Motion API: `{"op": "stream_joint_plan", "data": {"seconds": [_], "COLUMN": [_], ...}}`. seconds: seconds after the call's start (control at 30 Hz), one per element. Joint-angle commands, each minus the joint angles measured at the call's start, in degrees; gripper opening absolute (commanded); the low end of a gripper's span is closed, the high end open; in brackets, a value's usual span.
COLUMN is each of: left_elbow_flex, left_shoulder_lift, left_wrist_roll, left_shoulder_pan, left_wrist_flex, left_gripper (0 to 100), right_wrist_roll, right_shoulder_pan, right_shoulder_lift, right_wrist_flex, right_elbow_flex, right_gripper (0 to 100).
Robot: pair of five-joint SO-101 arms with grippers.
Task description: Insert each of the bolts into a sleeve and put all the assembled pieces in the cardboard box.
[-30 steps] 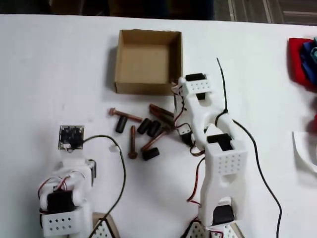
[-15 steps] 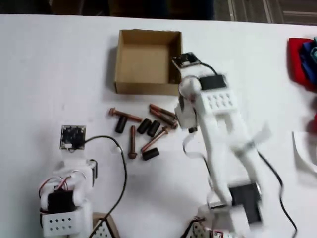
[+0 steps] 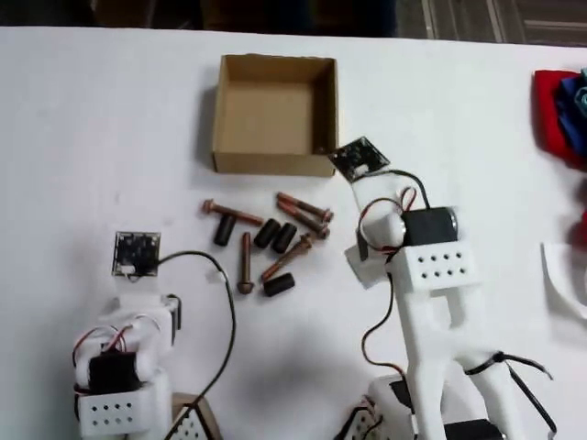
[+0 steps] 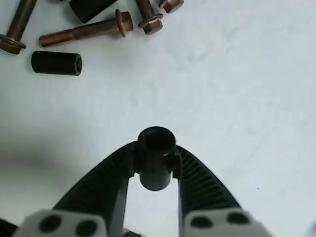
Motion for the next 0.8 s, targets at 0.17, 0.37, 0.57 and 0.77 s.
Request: {"op": "stream_joint_plan", "data": {"seconds": [0.17,0.37,0.57,0.77], "left_elbow_flex": [-1.7,-12.5,-20.0,-32.0], "left_shoulder_lift": [-0.4,-0.1,4.4,39.0], "left_wrist_roll": [-8.4,-13.6,-12.6,-12.6], "left_shoulder_pan": [-9.5,-19.1,-8.8,-1.8], "left_wrist_flex": [-18.2,-21.4,-22.0,-28.1], "left_gripper": [13,14,14,14], "right_wrist_roll": [1.6,1.8,1.9,1.6], "right_shoulder_pan": [5.2,6.0,9.6,14.4], "right_shoulder_lift": [-1.5,-2.0,-2.0,-2.0], "right_wrist_flex": [-3.7,-2.9,-3.0,-5.7], "right_elbow_flex": [0.0,0.5,3.7,5.5], "right_gripper": [2.1,2.1,2.1,2.1]}}
